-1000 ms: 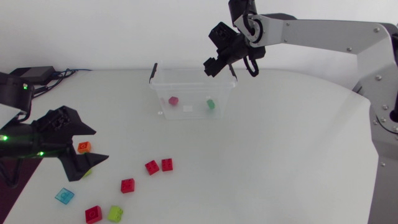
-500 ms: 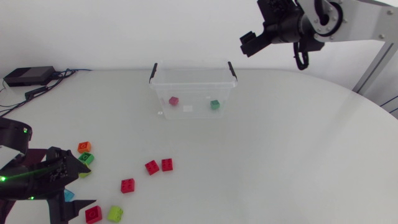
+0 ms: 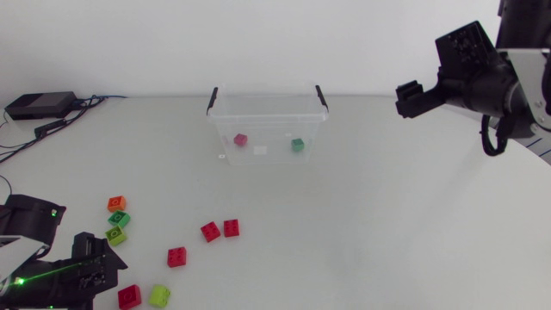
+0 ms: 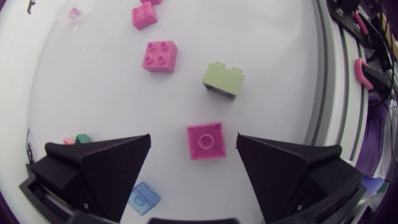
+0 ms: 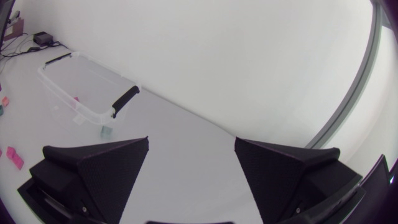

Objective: Pick up the duplo bricks and place them in the container

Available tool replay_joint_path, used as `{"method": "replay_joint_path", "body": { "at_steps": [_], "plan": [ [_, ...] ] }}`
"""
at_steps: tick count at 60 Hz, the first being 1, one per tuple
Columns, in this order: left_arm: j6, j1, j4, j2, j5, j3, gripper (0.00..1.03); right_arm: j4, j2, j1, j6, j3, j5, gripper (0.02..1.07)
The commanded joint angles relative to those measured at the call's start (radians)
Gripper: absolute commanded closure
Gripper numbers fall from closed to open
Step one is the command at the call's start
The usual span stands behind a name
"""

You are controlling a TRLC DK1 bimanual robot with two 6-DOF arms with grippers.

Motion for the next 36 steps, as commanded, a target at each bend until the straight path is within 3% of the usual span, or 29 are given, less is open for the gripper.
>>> {"method": "replay_joint_path", "body": {
  "at_steps": [1, 7, 10, 16, 17, 25, 36],
  "plan": [
    [0.014, -0.008, 0.036, 0.030, -0.010, -0.036, 0.08, 0.024, -0.047, -0.018, 0.020, -0.110, -0.014, 0.07],
    [-0.006, -0.010, 0.114, 0.134, -0.013, -0.038, 0.14, 0.056, -0.108, -0.041, 0.020, -0.218, -0.050, 0.07],
    [-0.007, -0.010, 0.136, 0.191, -0.017, -0.033, 0.23, 0.059, -0.146, -0.048, 0.023, -0.265, -0.053, 0.07],
    [-0.018, -0.011, 0.153, 0.235, -0.017, -0.021, 0.54, 0.064, -0.222, -0.077, 0.043, -0.320, -0.077, 0.07],
    [-0.035, -0.019, 0.168, 0.243, -0.017, -0.020, 0.65, 0.054, -0.232, -0.083, 0.046, -0.325, -0.090, 0.07],
    [-0.063, -0.040, 0.166, 0.235, -0.019, -0.006, 0.67, -0.004, -0.337, -0.108, 0.060, -0.386, -0.122, 0.07],
    [-0.121, -0.051, 0.096, 0.107, -0.008, 0.077, 0.68, -0.191, -0.347, -0.085, 0.078, -0.388, -0.311, 0.07]
  ]
}}
